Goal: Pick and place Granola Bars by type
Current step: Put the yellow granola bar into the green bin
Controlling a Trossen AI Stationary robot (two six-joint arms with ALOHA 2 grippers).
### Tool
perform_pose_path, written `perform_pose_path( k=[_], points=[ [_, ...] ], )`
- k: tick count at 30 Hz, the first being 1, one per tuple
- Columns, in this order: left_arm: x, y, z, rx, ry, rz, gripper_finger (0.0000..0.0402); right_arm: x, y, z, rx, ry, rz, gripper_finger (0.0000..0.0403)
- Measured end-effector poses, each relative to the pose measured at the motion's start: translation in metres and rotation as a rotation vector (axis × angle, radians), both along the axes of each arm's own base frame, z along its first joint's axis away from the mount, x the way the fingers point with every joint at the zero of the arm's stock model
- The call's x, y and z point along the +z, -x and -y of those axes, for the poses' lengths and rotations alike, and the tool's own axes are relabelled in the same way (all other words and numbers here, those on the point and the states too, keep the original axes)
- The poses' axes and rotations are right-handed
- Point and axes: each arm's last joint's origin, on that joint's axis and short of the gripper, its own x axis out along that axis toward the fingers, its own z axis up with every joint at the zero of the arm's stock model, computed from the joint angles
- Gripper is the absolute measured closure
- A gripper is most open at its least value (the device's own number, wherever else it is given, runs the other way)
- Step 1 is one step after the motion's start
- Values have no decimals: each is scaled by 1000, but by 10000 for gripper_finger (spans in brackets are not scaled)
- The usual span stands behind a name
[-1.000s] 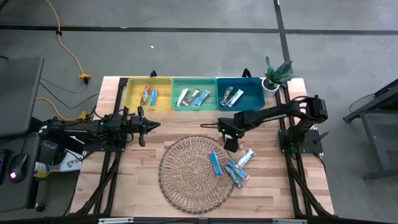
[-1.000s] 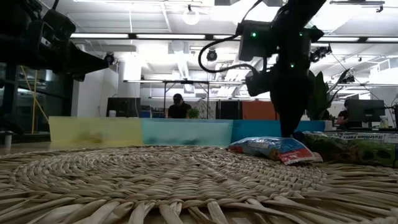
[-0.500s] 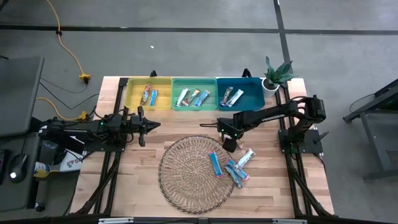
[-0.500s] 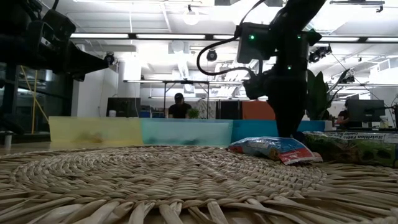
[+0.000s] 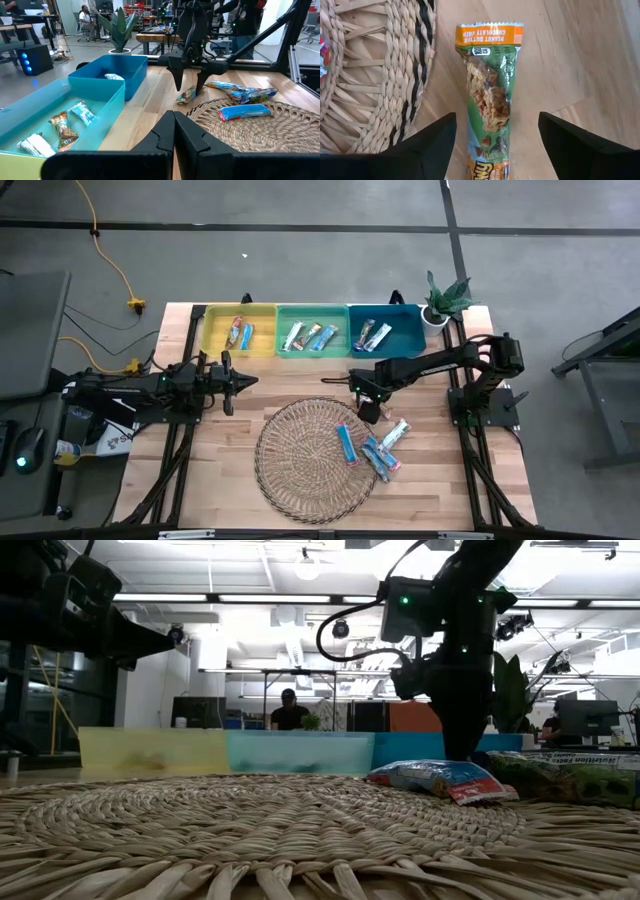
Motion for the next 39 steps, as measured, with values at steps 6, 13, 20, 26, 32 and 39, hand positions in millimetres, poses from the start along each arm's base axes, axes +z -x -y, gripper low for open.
perform_pose_path(
  k=[6,13,20,26,32,39],
  points=[
    [0,0,0,0,0,0,401,-9,-2,-1,13,-31,-23,135],
    [0,0,0,0,0,0,401,-16,-5,0,13,-27,-40,135],
    [0,0,0,-1,0,0,401,-17,-5,0,13,-14,-42,143],
    [0,0,0,0,0,0,401,-17,-4,0,10,-11,-49,169],
    [0,0,0,0,0,0,401,-17,-3,0,12,-9,-54,198],
    [0,0,0,0,0,0,401,-18,-3,0,9,-8,-58,226]
  ],
)
